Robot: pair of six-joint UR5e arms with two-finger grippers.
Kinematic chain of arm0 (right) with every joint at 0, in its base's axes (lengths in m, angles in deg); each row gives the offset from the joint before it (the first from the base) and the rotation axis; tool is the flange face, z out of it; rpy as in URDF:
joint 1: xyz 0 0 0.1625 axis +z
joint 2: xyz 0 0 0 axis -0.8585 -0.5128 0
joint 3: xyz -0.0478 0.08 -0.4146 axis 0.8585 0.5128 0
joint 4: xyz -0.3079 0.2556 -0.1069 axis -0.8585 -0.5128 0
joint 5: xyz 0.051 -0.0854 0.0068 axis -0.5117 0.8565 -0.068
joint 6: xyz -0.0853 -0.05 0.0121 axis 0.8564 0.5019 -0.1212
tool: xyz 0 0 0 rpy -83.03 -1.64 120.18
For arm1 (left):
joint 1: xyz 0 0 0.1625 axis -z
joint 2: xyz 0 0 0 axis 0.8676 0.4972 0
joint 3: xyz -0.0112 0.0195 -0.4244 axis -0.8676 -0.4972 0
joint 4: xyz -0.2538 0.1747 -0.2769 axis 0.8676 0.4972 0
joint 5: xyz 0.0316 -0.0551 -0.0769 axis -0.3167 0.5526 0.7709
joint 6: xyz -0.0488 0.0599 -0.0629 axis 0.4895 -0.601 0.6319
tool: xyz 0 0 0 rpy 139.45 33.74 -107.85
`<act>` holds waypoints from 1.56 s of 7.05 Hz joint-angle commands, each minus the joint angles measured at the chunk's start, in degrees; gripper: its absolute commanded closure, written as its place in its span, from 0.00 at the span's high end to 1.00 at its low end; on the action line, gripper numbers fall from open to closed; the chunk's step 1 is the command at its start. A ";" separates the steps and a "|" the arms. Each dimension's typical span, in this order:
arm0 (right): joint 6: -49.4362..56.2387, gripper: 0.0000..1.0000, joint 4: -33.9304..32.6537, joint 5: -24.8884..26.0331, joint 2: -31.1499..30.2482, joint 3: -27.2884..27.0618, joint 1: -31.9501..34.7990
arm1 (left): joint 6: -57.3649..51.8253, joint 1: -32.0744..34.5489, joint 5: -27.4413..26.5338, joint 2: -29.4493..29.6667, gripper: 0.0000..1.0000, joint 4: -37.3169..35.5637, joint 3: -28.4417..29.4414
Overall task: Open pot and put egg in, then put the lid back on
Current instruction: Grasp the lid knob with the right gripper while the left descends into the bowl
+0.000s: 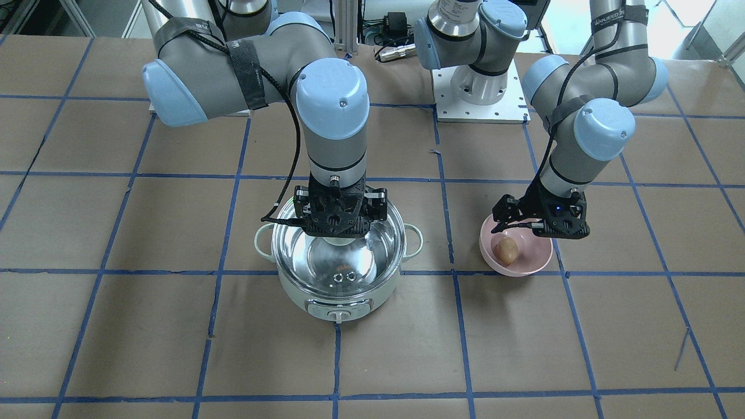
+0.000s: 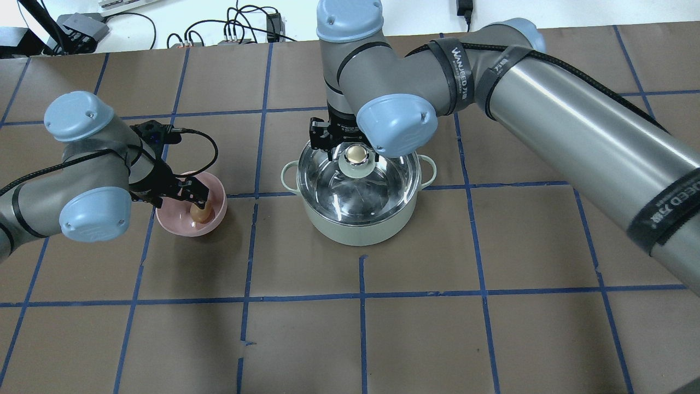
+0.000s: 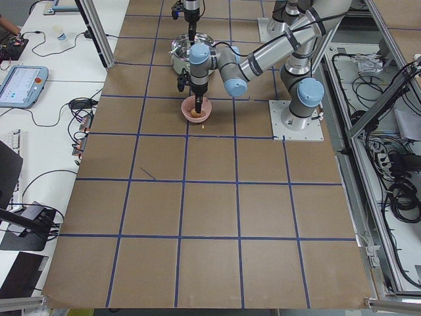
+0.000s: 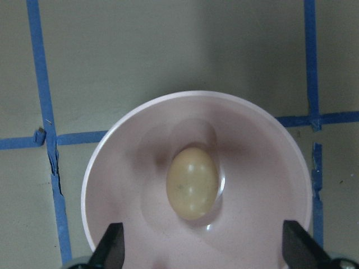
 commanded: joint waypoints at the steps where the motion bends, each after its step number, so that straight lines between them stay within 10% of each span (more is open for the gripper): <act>1: 0.03 0.85 -1.06 0.08 0.00 -0.70 0.01 | -0.11 0.01 -0.26 0.77 0.98 -1.93 -0.29; 3: 0.03 0.67 -0.97 0.35 -0.17 -0.61 0.01 | 0.07 0.09 -0.78 2.43 0.99 -3.77 -0.73; 5: 0.12 0.15 -0.45 0.35 -0.26 -0.61 0.01 | 6.51 2.45 -1.13 3.66 0.98 -5.01 -1.34; 11: 1.09 0.07 4.96 1.67 -5.68 3.41 -0.95 | 7.80 2.91 -2.10 3.84 0.96 -6.59 -1.52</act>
